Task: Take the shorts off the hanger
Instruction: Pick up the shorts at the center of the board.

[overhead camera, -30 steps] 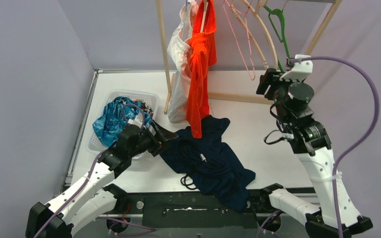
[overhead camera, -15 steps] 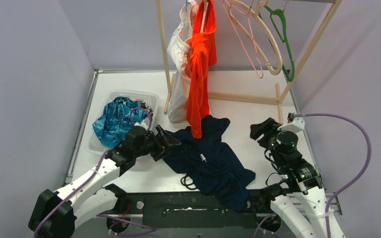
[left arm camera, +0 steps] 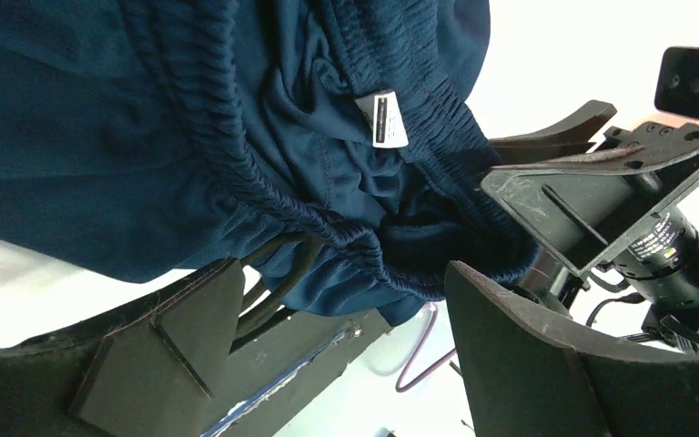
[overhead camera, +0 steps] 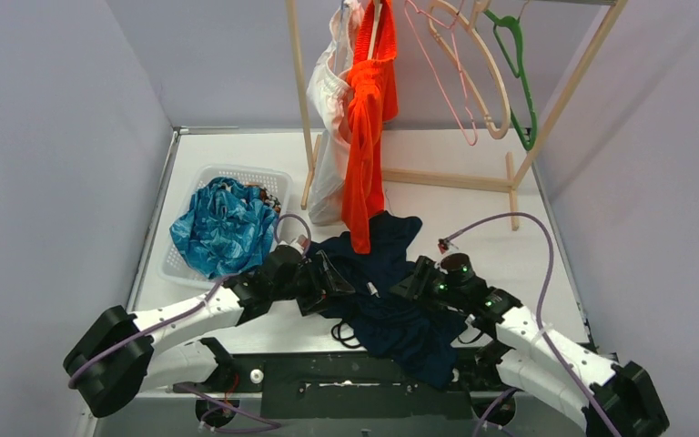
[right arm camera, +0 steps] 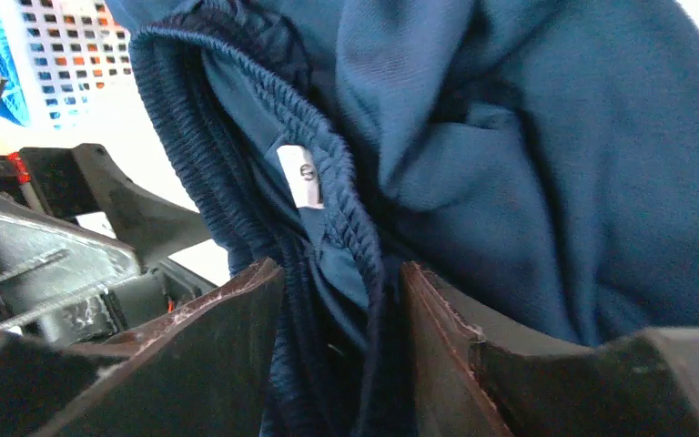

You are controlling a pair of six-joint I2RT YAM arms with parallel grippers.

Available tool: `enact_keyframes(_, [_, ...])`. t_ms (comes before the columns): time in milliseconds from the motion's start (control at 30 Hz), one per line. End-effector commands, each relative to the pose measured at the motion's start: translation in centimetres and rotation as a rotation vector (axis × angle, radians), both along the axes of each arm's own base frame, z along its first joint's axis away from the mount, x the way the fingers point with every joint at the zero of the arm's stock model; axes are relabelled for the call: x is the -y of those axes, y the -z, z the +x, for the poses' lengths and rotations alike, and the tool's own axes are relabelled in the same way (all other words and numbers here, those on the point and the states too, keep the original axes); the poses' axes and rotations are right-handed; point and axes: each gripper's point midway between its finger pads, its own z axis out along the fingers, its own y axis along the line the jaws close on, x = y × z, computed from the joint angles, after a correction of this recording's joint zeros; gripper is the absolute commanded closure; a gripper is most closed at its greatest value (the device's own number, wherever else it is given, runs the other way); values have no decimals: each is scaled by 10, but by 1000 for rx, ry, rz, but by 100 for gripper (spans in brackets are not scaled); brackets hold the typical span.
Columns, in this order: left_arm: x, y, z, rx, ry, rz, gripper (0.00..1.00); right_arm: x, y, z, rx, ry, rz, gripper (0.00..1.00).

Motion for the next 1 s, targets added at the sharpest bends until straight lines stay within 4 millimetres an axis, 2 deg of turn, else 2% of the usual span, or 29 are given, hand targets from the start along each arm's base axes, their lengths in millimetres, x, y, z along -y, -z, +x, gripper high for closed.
enact_keyframes(0, [23, -7, 3, 19, -27, -103, 19, -42, -23, 15, 55, -87, 80, 56])
enact_keyframes(100, [27, -2, 3, -5, -43, -138, 19, -58, -18, 11, 60, -104, 85, 71])
enact_keyframes(167, [31, -3, 5, -8, -51, -157, 19, -69, -25, 10, 94, -95, 129, 83])
enact_keyframes(267, [32, -3, 13, 2, -75, -120, 19, -81, -32, 2, 119, -116, 205, 88])
enact_keyframes(500, [37, 4, 23, -1, -101, -102, 18, -93, -26, -21, 113, -212, 273, 89])
enact_keyframes(667, [34, 30, 25, -49, -88, 44, 18, -103, -24, -46, 133, -344, 307, 86])
enact_keyframes(767, [36, 34, 27, -57, -86, 51, 18, -104, -15, -59, 116, -409, 298, 87])
enact_keyframes(867, [36, 34, 30, -39, -89, 57, 18, -101, -5, -65, 100, -432, 269, 86])
enact_keyframes(967, [34, 41, 30, -35, -47, 146, 19, -99, -6, -64, 123, -447, 241, 85])
